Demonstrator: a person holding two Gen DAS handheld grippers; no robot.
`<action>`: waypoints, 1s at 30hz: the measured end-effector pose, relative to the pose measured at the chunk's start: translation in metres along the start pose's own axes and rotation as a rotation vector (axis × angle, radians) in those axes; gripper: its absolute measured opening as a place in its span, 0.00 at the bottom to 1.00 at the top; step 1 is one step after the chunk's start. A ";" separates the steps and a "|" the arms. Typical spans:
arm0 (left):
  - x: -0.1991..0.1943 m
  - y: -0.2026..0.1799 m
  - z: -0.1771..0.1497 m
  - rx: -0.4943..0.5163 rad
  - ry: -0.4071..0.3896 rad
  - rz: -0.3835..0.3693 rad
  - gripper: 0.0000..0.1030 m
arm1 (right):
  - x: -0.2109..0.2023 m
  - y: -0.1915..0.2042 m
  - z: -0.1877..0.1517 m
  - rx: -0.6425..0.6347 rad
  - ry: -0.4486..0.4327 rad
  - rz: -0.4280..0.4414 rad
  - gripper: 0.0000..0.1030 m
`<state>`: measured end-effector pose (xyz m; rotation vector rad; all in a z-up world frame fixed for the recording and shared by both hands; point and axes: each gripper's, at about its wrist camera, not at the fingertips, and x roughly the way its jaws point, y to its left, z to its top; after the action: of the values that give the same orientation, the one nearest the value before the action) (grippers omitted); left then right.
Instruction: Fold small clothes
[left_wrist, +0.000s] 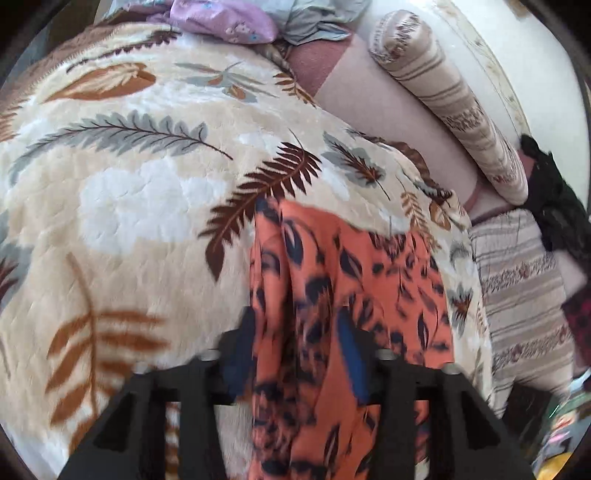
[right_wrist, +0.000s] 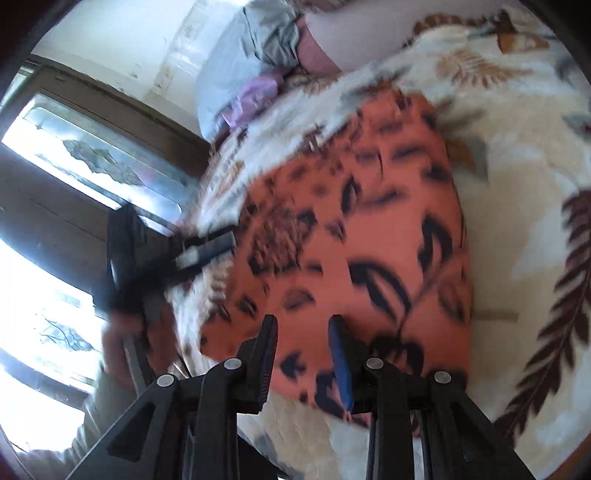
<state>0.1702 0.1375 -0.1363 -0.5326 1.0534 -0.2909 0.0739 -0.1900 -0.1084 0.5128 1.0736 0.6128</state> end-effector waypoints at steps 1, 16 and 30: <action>0.010 0.002 0.011 -0.022 0.035 0.006 0.18 | 0.003 -0.006 -0.005 0.023 0.007 0.000 0.30; -0.027 -0.048 -0.051 0.221 -0.082 0.125 0.75 | 0.002 -0.028 -0.009 0.072 0.012 0.082 0.30; -0.023 -0.058 -0.114 0.286 -0.045 0.297 0.47 | -0.003 -0.023 0.005 0.103 -0.023 -0.008 0.70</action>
<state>0.0606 0.0686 -0.1319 -0.1221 1.0112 -0.1616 0.0820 -0.2091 -0.1195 0.6035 1.0888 0.5448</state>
